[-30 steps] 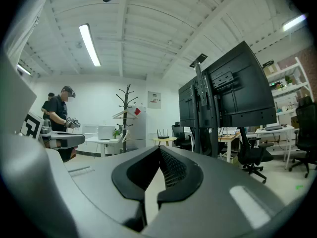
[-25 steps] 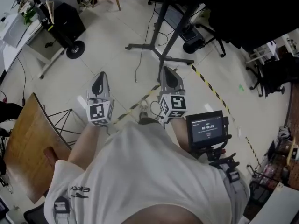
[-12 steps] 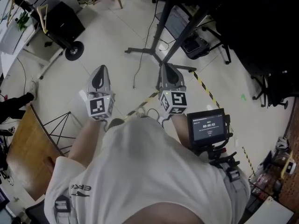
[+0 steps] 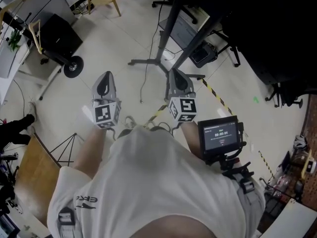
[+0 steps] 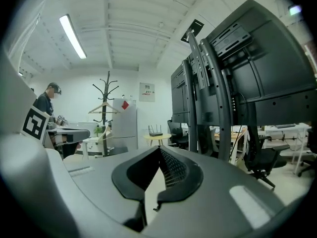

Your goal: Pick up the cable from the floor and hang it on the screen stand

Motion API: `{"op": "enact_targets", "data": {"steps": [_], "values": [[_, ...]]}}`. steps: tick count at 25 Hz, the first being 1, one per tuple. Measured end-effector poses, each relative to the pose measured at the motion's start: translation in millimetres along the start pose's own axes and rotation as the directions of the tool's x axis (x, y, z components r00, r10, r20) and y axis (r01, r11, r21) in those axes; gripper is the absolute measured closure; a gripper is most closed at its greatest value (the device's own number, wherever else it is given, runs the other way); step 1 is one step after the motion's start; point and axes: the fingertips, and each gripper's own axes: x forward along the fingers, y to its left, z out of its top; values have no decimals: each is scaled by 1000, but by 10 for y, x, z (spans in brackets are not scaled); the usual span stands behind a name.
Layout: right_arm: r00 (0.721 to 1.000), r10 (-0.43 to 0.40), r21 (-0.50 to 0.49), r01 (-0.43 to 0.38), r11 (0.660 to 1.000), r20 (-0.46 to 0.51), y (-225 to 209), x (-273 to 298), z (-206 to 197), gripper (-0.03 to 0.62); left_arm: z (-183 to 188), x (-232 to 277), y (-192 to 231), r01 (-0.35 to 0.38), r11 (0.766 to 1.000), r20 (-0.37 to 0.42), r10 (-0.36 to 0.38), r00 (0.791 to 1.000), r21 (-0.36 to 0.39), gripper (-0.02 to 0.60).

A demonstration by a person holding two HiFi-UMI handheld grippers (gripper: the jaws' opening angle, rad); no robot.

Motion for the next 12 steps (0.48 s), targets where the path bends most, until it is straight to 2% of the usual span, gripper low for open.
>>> {"op": "enact_targets", "data": {"steps": [4, 7, 12], "values": [[999, -50, -5, 50, 999, -5, 5, 224, 46, 580, 2, 275, 177, 48, 999, 15, -48, 999, -4, 580], [996, -83, -12, 83, 996, -16, 55, 340, 2, 580, -94, 406, 314, 82, 997, -2, -82, 997, -7, 580], [992, -108, -27, 106, 994, -71, -68, 775, -308, 580, -535, 864, 435, 104, 994, -71, -105, 992, -27, 580]]}}
